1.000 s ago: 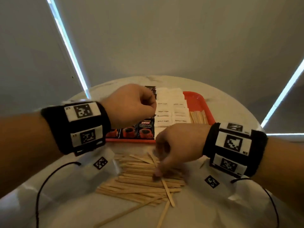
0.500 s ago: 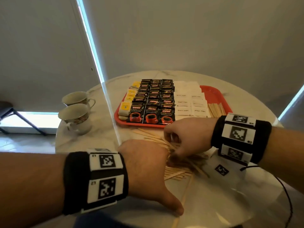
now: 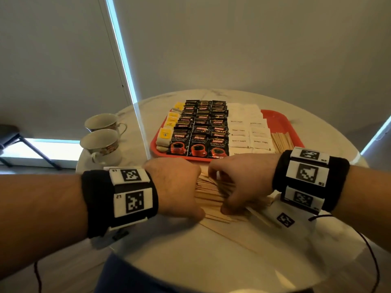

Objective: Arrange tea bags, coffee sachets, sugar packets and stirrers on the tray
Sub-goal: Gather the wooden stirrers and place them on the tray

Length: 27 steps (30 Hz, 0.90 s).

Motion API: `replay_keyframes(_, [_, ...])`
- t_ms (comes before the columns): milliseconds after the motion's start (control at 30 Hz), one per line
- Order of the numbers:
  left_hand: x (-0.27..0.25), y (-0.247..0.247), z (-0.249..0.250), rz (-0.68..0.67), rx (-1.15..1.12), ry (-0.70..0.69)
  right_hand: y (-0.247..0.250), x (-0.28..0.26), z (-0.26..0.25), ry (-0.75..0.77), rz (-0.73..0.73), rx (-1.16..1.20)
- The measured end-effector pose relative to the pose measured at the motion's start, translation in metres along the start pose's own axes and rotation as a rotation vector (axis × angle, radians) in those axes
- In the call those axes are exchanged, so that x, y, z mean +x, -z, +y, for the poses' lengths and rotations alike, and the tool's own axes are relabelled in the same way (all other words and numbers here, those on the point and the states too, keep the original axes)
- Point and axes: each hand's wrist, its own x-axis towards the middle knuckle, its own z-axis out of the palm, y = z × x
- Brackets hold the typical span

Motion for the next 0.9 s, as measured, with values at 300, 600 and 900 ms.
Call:
replay_keyframes(300, [-0.003,-0.005,-0.019,-0.041,-0.026,0.027,-0.003,0.006,-0.003,0.022,0.099,-0.04])
replay_keyframes(600, [0.016,0.016,-0.047,0.16,-0.323,0.094,0.015,0.01,0.004,-0.027,0.212,0.161])
replay_keyframes(900, [0.059,0.041,-0.067,0.601,-1.011,0.076,0.028,0.018,0.022,0.01,0.32,1.018])
